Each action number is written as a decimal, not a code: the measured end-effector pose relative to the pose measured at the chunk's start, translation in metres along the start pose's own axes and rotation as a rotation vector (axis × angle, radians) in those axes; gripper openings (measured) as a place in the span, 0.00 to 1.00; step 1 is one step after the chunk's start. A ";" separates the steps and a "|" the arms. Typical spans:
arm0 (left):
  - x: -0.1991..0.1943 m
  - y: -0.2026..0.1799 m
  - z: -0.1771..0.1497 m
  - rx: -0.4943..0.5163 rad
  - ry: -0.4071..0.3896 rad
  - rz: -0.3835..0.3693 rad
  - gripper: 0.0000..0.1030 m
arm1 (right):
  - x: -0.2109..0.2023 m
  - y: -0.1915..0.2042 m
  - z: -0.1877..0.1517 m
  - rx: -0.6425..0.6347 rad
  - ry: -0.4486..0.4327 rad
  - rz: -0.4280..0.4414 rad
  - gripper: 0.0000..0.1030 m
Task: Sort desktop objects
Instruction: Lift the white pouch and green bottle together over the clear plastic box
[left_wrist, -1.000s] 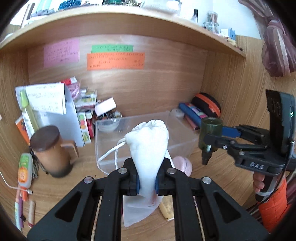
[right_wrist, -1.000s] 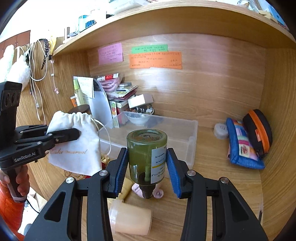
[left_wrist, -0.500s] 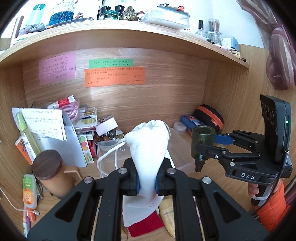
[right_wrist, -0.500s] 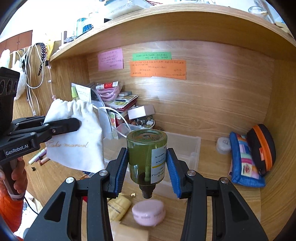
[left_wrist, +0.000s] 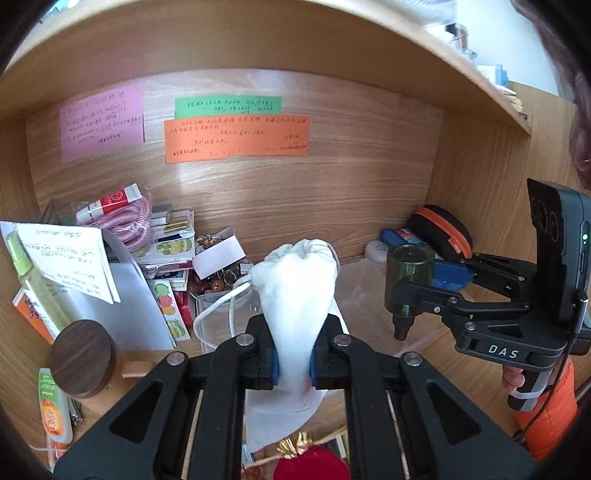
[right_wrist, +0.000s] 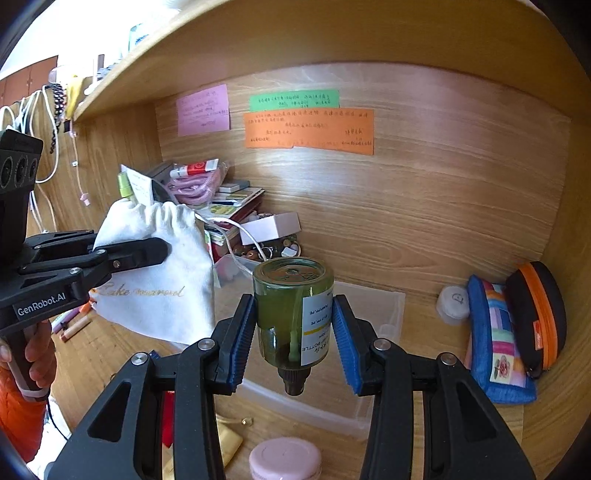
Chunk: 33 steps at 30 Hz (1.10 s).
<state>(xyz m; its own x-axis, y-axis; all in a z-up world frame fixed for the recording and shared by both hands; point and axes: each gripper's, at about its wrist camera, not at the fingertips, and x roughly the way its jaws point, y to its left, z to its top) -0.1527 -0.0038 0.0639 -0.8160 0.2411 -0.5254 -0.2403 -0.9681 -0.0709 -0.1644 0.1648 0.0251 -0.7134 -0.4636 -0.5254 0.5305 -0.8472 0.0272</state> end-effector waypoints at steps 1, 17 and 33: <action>0.005 0.002 0.001 -0.001 0.005 0.002 0.10 | 0.002 -0.001 0.001 0.001 0.003 -0.002 0.37; 0.086 0.026 -0.004 -0.002 0.150 0.027 0.10 | 0.069 -0.019 0.006 -0.024 0.126 -0.035 0.37; 0.129 0.030 -0.023 0.029 0.303 0.027 0.10 | 0.121 -0.024 -0.005 -0.081 0.298 -0.038 0.37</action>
<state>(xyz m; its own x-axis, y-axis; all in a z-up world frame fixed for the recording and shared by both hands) -0.2531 -0.0032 -0.0258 -0.6292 0.1795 -0.7562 -0.2388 -0.9706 -0.0317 -0.2609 0.1310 -0.0436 -0.5745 -0.3253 -0.7511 0.5494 -0.8335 -0.0592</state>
